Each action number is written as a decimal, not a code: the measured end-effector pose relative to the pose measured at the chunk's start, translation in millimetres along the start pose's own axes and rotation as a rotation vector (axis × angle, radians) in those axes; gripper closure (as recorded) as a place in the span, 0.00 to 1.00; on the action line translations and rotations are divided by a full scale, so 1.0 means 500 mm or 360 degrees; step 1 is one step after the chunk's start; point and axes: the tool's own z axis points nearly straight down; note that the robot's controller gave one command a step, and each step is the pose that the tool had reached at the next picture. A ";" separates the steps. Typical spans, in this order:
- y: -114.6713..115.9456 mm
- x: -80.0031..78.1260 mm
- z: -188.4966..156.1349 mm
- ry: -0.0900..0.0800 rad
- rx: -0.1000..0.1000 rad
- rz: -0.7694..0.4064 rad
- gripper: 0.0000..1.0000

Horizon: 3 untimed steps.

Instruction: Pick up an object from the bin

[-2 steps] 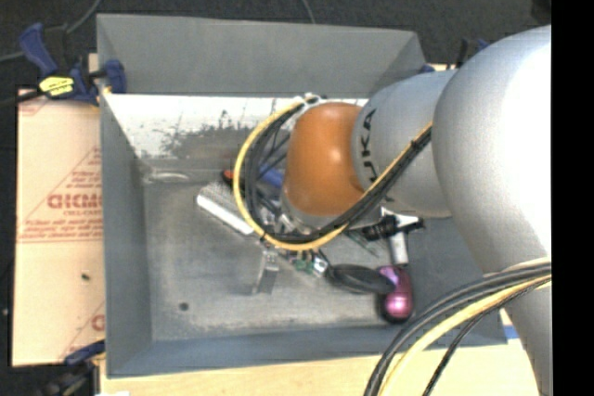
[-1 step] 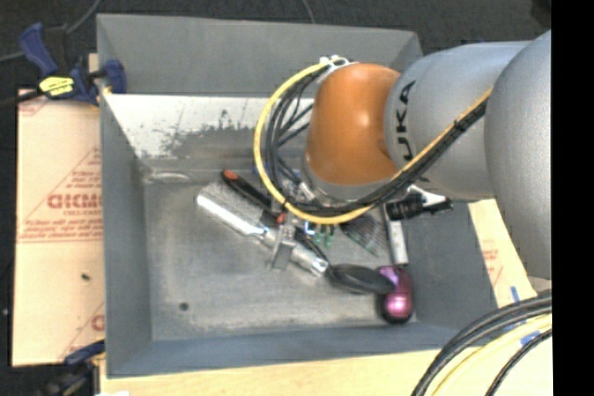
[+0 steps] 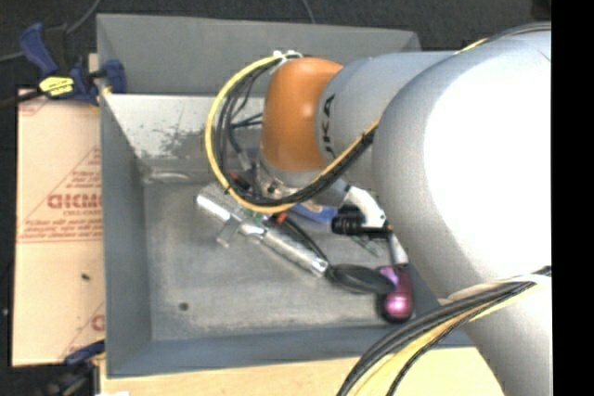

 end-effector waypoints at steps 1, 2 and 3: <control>-0.063 -0.013 0.052 -0.0026 -0.0016 -0.0460 0.00; 0.053 -0.008 0.057 -0.0004 -0.0002 0.0144 1.00; 0.052 -0.007 0.058 -0.0002 0.0001 0.0143 1.00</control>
Offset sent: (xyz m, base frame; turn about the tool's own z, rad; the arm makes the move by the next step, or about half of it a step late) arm 0.0191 0.0185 -0.0293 0.0949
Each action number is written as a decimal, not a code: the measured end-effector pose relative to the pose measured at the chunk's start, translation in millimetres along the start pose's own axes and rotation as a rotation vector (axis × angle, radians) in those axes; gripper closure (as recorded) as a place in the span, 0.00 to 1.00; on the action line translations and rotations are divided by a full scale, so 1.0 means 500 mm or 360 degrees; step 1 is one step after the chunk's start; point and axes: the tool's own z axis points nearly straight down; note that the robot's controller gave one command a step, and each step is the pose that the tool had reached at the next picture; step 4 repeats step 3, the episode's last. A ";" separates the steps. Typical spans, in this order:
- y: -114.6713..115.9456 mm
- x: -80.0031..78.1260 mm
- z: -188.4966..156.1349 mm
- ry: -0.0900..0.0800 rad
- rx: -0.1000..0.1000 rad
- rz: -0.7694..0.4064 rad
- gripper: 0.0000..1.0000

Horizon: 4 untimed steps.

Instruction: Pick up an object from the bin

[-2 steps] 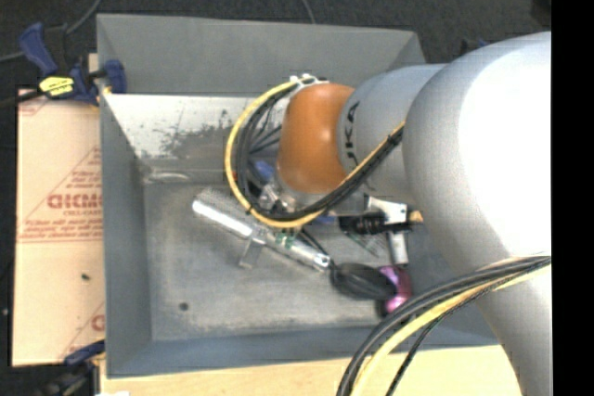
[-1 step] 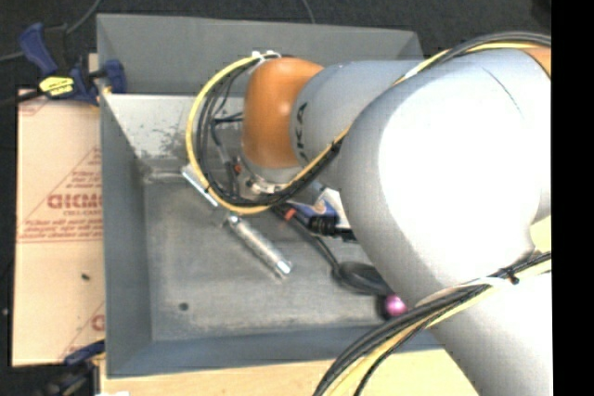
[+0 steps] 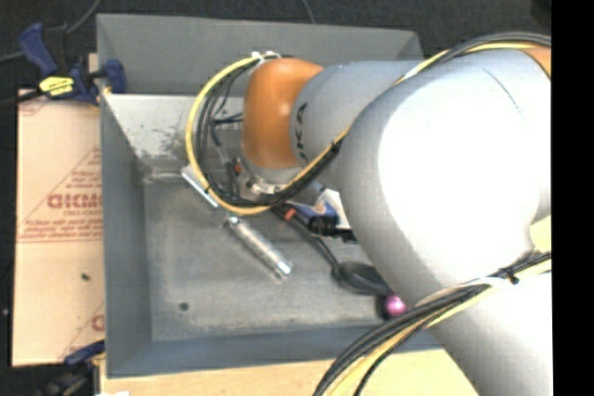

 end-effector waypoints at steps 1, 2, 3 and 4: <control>-0.002 0.001 -0.004 0.0001 0.0003 -0.0001 1.00; -0.007 0.003 -0.041 0.0010 0.0016 -0.0001 1.00; -0.001 -0.002 -0.092 -0.0001 -0.0002 -0.0003 1.00; -0.001 -0.002 -0.092 -0.0001 -0.0002 -0.0003 1.00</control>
Offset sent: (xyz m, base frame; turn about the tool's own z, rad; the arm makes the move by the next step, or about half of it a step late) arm 0.0001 0.0000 0.0168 0.0000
